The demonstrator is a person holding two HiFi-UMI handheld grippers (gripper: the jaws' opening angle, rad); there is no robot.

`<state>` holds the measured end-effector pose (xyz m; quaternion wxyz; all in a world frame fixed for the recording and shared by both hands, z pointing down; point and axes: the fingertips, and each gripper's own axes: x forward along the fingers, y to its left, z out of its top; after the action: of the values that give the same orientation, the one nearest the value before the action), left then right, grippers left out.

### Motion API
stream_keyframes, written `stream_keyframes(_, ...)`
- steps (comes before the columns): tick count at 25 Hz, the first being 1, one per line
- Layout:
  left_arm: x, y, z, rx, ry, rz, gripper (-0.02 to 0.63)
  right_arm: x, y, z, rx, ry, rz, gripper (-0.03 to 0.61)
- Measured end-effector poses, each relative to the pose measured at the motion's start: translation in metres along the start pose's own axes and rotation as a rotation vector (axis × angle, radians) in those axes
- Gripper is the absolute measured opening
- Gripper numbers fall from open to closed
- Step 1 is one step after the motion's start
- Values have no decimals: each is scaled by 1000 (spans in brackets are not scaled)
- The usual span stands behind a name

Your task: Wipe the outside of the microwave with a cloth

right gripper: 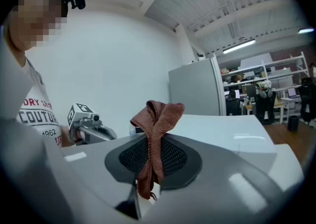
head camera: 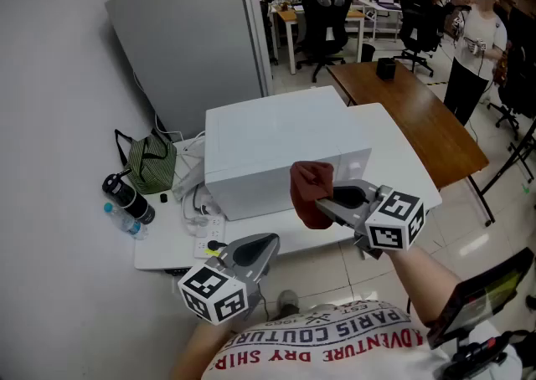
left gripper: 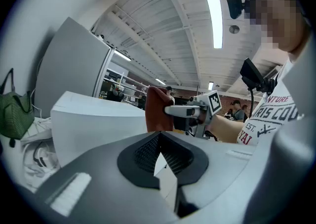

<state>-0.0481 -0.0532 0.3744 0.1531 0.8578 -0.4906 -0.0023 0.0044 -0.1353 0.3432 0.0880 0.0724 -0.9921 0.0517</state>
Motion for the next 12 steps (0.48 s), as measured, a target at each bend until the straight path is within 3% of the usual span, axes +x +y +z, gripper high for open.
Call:
stream_keyframes(5,-21,51,11,-8,-17,50,6,92,-21,33,-12,55,63,46)
stream_keyframes(12,-47,115,22,-46,-39,139,6,207,-9,55,-29,163,207,46)
